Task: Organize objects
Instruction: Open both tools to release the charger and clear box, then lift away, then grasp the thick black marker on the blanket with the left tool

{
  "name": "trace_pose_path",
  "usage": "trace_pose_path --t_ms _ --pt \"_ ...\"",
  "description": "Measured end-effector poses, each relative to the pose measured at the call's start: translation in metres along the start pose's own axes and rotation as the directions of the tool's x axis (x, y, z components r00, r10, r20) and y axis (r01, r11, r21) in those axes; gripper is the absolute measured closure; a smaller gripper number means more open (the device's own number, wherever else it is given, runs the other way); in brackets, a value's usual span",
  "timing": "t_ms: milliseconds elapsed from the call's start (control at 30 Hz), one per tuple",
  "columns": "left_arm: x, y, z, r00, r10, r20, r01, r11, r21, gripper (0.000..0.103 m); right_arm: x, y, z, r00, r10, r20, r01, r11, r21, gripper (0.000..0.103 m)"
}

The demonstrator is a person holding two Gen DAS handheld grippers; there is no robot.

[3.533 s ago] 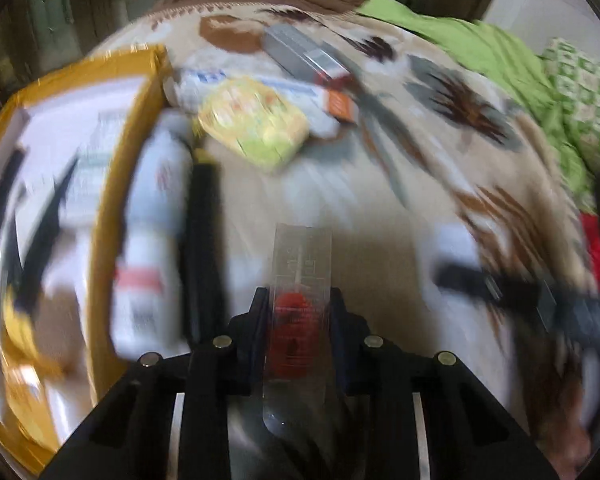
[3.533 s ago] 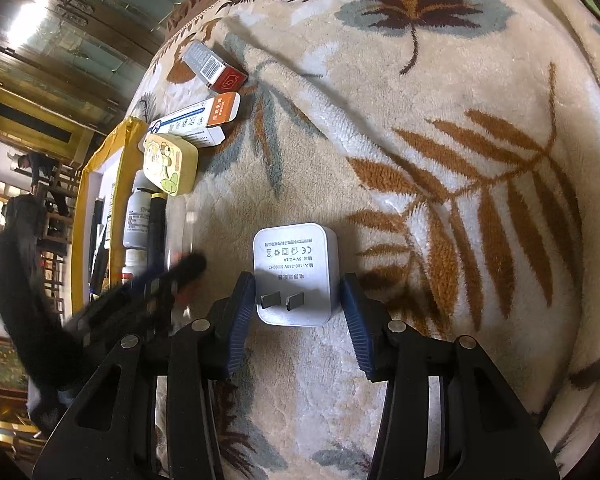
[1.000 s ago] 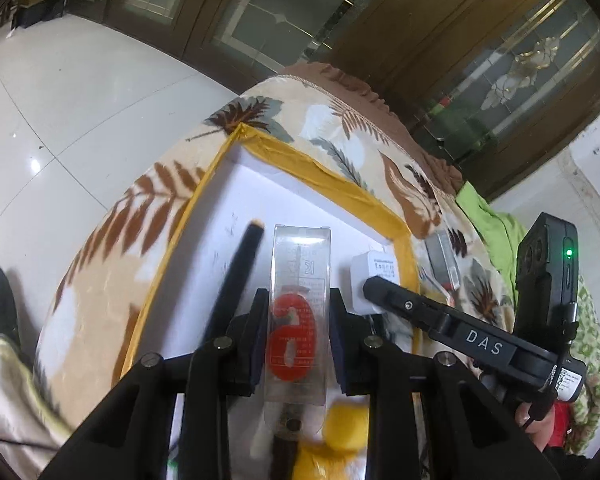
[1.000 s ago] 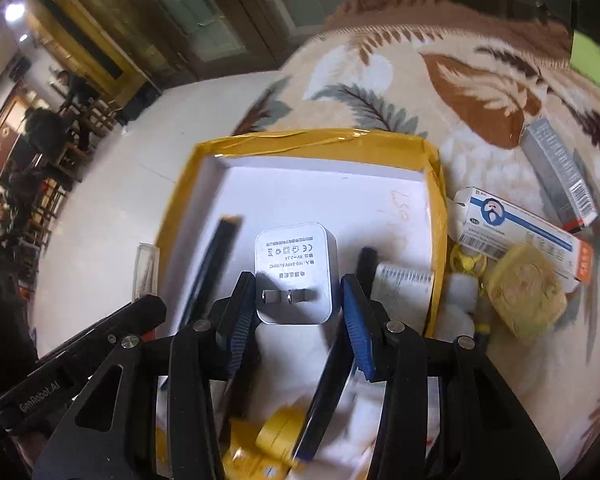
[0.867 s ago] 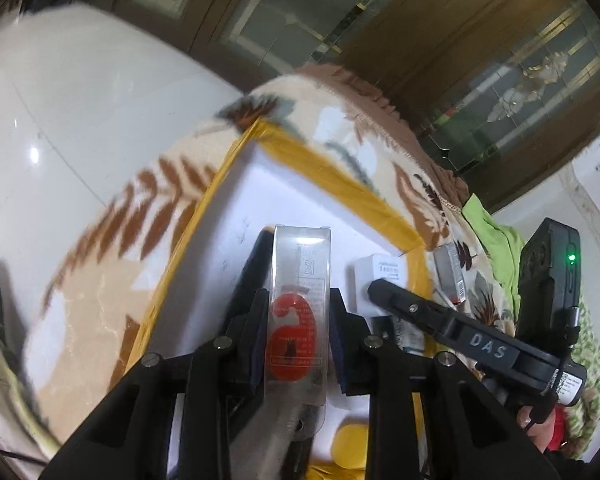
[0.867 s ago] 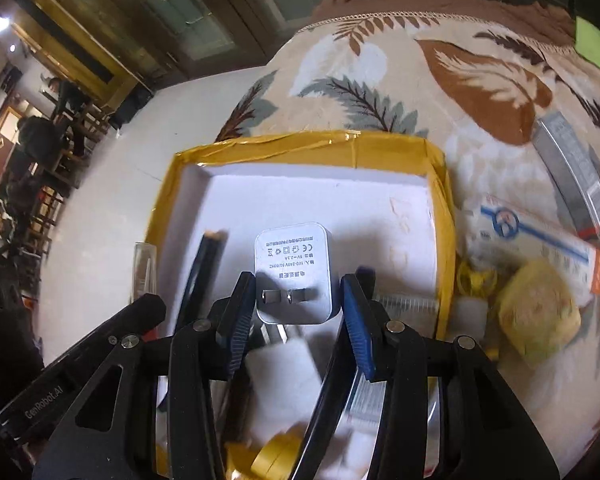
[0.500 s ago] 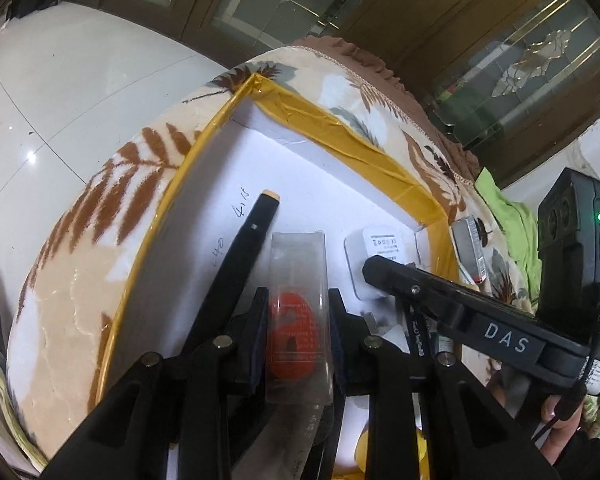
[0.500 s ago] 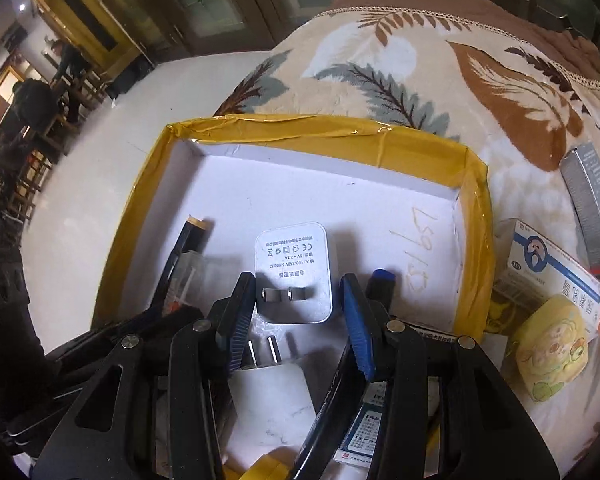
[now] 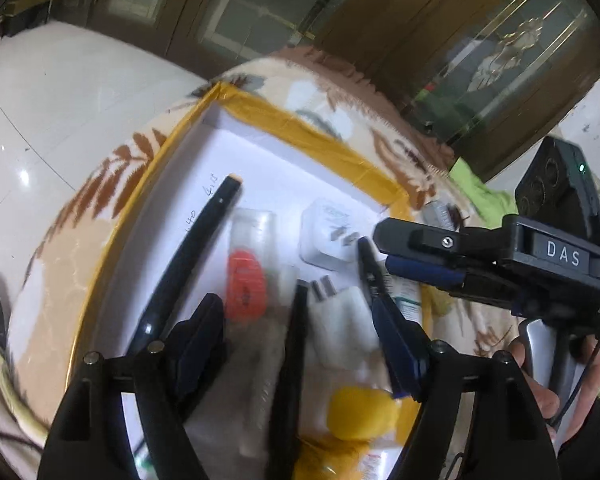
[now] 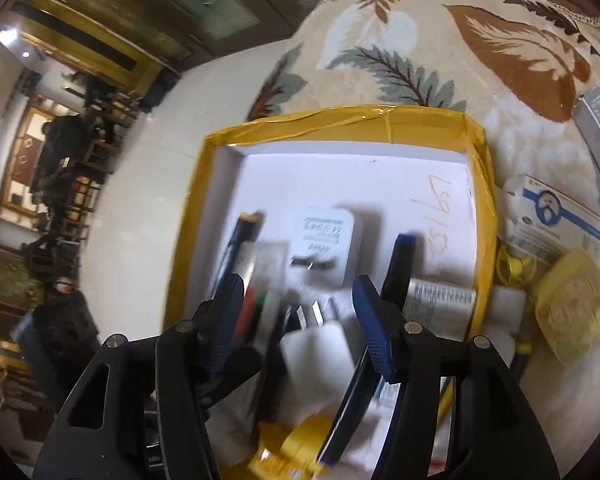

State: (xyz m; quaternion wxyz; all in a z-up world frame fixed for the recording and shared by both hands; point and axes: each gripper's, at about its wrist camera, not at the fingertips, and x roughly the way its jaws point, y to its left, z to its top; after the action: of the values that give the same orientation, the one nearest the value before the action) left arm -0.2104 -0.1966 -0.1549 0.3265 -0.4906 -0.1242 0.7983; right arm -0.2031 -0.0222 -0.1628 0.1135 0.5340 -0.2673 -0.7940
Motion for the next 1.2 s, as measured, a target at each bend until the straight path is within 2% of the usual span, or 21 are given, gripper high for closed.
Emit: trace_pose_path --t_ms 100,267,467,533,667,833,933,1200 --pt "-0.019 -0.006 -0.015 1.0 0.009 0.026 -0.008 1.0 -0.024 0.026 -0.018 0.0 -0.012 0.999 0.045 0.024 -0.045 0.999 -0.002 0.046" --pt "-0.045 -0.027 -0.048 1.0 0.012 0.019 -0.011 0.999 -0.033 0.026 -0.035 -0.004 -0.038 0.996 0.081 0.035 -0.081 0.996 0.02 0.046" --pt "-0.06 -0.053 -0.071 1.0 0.003 -0.005 -0.004 0.998 -0.057 0.026 -0.056 -0.006 -0.062 0.99 0.128 0.058 -0.131 0.99 0.053 0.046" --pt "-0.067 -0.062 -0.08 1.0 -0.002 -0.012 0.002 0.999 -0.047 0.026 -0.064 -0.005 -0.067 0.991 0.118 0.07 -0.122 0.991 0.059 0.046" --pt "-0.087 -0.083 -0.101 1.0 -0.004 -0.027 0.005 0.999 0.041 0.026 -0.078 -0.006 -0.075 0.99 0.1 0.102 -0.108 0.991 0.082 0.046" --pt "-0.101 -0.101 -0.115 0.999 0.005 -0.036 -0.001 0.994 0.111 0.026 -0.093 -0.013 -0.093 0.987 0.084 0.138 -0.101 0.988 0.118 0.046" --pt "-0.109 -0.113 -0.12 1.0 0.001 -0.026 0.003 0.988 0.152 0.026 -0.103 -0.024 -0.102 0.987 0.047 0.151 -0.069 0.987 0.145 0.046" --pt "-0.106 -0.123 -0.124 1.0 -0.004 -0.026 0.008 0.986 0.165 0.026 -0.121 -0.052 -0.111 0.988 -0.02 0.154 -0.009 0.982 0.189 0.046"
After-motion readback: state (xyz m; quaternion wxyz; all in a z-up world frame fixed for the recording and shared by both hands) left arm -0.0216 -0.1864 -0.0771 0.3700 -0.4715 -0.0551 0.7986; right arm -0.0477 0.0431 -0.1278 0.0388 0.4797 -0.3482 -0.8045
